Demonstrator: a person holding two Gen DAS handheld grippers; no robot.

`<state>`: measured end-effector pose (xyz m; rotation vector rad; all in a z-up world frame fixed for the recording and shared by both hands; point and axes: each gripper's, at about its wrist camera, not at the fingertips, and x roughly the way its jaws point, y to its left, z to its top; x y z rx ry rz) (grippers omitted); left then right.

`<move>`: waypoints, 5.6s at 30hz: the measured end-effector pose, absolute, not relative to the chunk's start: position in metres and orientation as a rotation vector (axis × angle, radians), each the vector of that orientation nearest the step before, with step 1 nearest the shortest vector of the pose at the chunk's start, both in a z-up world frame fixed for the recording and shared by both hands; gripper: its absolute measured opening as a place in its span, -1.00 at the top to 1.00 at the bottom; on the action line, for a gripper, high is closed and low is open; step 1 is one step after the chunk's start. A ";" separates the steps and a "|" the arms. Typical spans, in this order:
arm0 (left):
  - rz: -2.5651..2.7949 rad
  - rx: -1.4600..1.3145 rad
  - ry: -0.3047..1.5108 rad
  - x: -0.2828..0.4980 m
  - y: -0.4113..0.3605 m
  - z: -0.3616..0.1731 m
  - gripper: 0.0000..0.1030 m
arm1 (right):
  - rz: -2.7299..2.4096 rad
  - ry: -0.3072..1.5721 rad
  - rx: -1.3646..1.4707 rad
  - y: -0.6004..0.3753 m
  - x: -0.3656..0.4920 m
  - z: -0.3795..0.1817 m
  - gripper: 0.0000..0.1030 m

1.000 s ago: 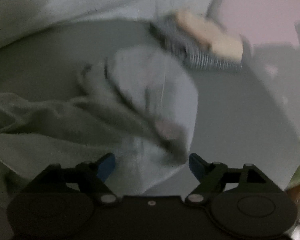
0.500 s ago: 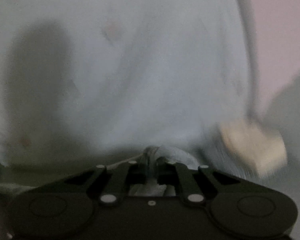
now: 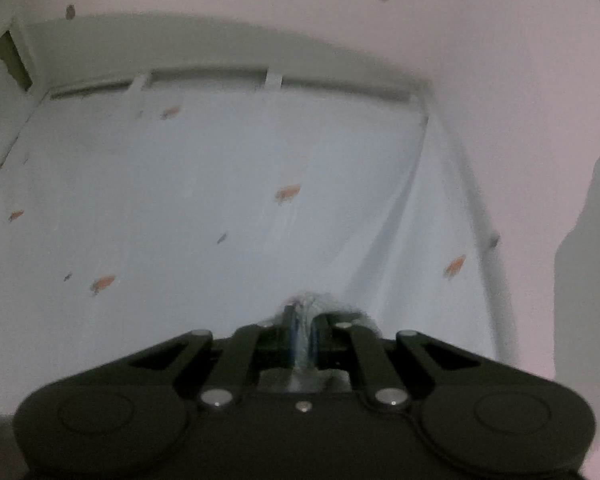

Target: Fold clothes

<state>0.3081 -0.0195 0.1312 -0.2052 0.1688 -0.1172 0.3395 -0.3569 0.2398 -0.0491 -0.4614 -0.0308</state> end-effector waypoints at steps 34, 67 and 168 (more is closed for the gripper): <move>0.026 -0.129 1.044 0.369 0.036 -0.119 0.07 | 0.139 0.748 -0.109 -0.249 0.500 -0.065 -0.32; -0.590 -0.529 1.171 0.458 -0.094 -0.136 -0.53 | 0.290 0.615 -0.085 -0.290 0.341 -0.099 0.73; 0.208 -0.742 0.856 0.362 0.188 -0.133 0.72 | 0.418 0.903 0.314 -0.200 0.389 -0.131 0.81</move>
